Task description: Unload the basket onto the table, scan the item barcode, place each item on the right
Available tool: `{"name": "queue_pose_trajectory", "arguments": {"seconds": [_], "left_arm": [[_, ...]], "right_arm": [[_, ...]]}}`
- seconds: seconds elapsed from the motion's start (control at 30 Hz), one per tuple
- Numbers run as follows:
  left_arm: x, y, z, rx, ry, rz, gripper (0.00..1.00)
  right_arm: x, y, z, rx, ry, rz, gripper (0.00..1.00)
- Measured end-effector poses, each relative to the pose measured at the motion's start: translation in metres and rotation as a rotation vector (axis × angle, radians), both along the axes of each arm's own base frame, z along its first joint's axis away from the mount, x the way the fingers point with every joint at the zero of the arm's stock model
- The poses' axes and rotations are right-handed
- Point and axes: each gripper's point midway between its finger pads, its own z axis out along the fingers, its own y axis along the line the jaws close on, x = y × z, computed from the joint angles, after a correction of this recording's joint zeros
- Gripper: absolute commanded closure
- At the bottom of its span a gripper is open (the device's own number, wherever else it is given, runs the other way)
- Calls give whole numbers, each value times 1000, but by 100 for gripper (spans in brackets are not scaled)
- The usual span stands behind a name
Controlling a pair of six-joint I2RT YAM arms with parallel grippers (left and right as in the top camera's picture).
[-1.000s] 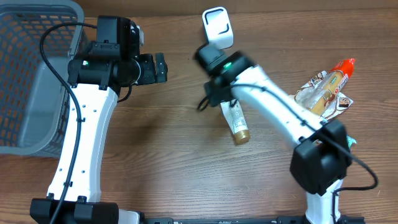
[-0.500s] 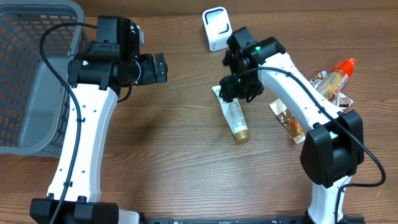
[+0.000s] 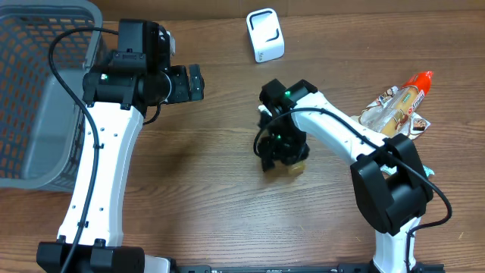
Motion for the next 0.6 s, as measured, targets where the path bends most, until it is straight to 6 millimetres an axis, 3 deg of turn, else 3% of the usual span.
{"name": "queue_pose_trajectory", "arguments": {"seconds": [0.17,0.3,0.4,0.6], "left_arm": [[0,0,0,0,0,0,0],[0,0,0,0,0,0,0],[0,0,0,0,0,0,0],[0,0,0,0,0,0,0]], "right_arm": [[2,-30,-14,-126,-2,-75,34],[26,-53,-20,-187,-75,-139,34],[70,-69,-25,-179,-213,-206,35],[123,-83,-24,-134,-388,-244,34]]}}
